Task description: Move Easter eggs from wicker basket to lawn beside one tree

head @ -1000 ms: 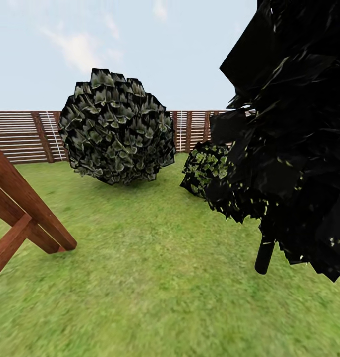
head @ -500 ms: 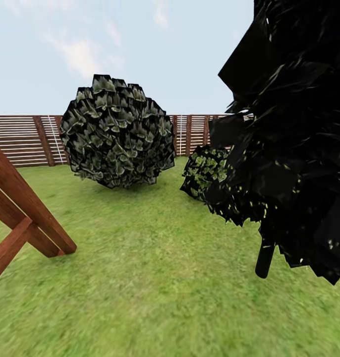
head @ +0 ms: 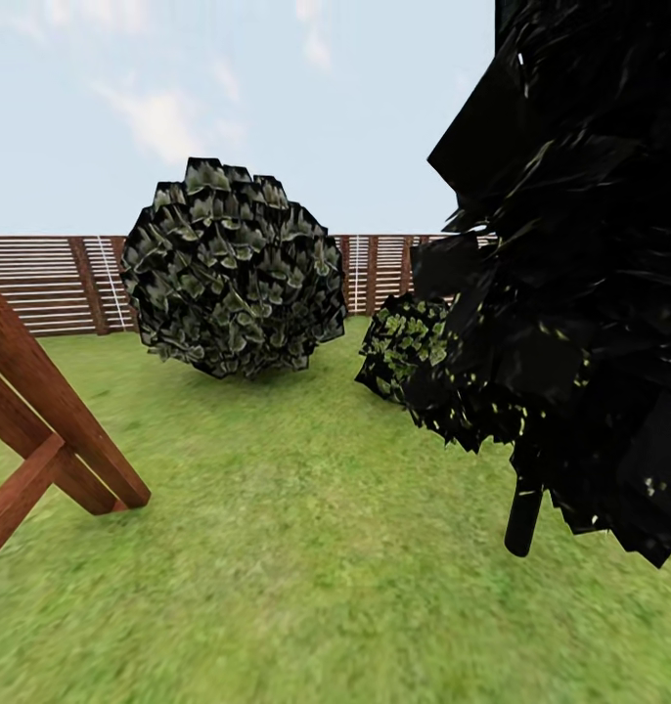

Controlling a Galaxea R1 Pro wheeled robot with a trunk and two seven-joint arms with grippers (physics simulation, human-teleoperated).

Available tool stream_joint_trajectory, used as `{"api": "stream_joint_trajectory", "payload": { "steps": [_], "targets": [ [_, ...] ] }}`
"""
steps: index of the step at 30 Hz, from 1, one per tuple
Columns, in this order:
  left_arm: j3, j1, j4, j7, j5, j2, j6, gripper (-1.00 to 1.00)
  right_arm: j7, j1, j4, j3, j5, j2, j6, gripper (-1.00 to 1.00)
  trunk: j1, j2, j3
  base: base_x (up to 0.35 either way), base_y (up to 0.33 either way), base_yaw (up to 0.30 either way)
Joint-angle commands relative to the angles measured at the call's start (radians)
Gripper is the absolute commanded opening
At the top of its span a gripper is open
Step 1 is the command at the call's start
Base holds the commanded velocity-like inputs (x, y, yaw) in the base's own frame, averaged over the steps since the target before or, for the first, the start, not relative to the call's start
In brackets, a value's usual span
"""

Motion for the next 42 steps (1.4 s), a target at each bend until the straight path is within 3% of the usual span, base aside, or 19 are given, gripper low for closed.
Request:
{"api": "stream_joint_trajectory", "payload": {
  "steps": [1, 42],
  "targets": [
    [-0.005, 0.0, 0.001, 0.001, -0.001, 0.0, -0.003, 1.0, 0.0, 0.0, 0.001, -0.006, 0.001, 0.0, -0.003, 1.0, 0.0, 0.0, 0.001, 0.0, 0.0, 0.0],
    [-0.005, 0.0, 0.001, 0.001, -0.001, 0.0, -0.003, 1.0, 0.0, 0.0, 0.001, -0.007, 0.001, 0.0, -0.004, 1.0, 0.0, 0.0, 0.067, 0.0, 0.0, 0.0]
  ]
}}
